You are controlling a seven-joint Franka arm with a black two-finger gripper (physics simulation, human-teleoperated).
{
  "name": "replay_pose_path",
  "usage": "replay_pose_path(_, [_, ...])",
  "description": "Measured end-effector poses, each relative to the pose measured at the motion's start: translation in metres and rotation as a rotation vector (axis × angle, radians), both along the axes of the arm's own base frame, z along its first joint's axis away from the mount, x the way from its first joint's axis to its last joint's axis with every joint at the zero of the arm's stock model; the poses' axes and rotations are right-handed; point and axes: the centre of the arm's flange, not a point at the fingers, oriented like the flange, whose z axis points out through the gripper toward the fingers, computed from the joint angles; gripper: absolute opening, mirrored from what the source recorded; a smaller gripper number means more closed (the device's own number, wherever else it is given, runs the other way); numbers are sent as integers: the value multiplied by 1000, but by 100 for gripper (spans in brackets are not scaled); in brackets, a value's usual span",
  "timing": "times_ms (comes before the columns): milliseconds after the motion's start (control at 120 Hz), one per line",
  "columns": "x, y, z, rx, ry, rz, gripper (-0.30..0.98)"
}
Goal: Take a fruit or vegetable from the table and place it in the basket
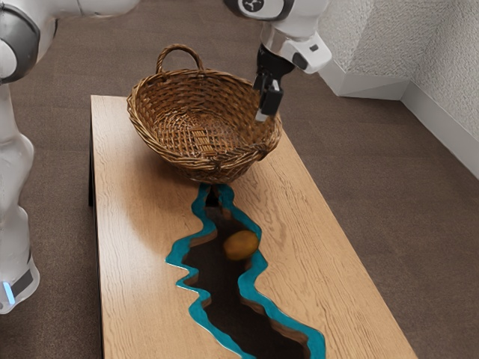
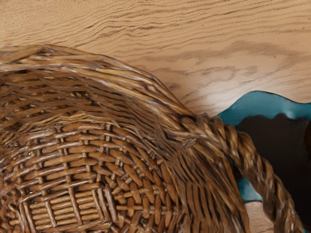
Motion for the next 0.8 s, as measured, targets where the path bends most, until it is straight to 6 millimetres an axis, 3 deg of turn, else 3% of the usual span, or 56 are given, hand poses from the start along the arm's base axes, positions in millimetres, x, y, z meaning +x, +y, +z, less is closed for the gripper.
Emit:
replay_pose_path(83, [5, 12, 1, -2, -27, 17, 69])
replay_pose_path(158, [10, -1, -1, -30, -59, -4, 69])
replay_pose_path(217, [15, -30, -7, -68, -89, -47, 69])
replay_pose_path(283, [11, -79, -23, -101, -97, -113, 69])
replay_pose_path(375, [-4, -147, -72, -155, -45, -191, 69])
replay_pose_path(458, [-12, -177, -118, -213, -8, -190, 68])
replay_pose_path(550, [-7, -173, -142, -273, -10, -89, 68])
replay_pose_path(650, [8, -146, -158, -307, -27, 61, 69])
replay_pose_path(742, [21, -125, -193, -312, 1, 194, 69])
replay_pose_path(800, [27, -113, -205, -322, 3, 267, 69])
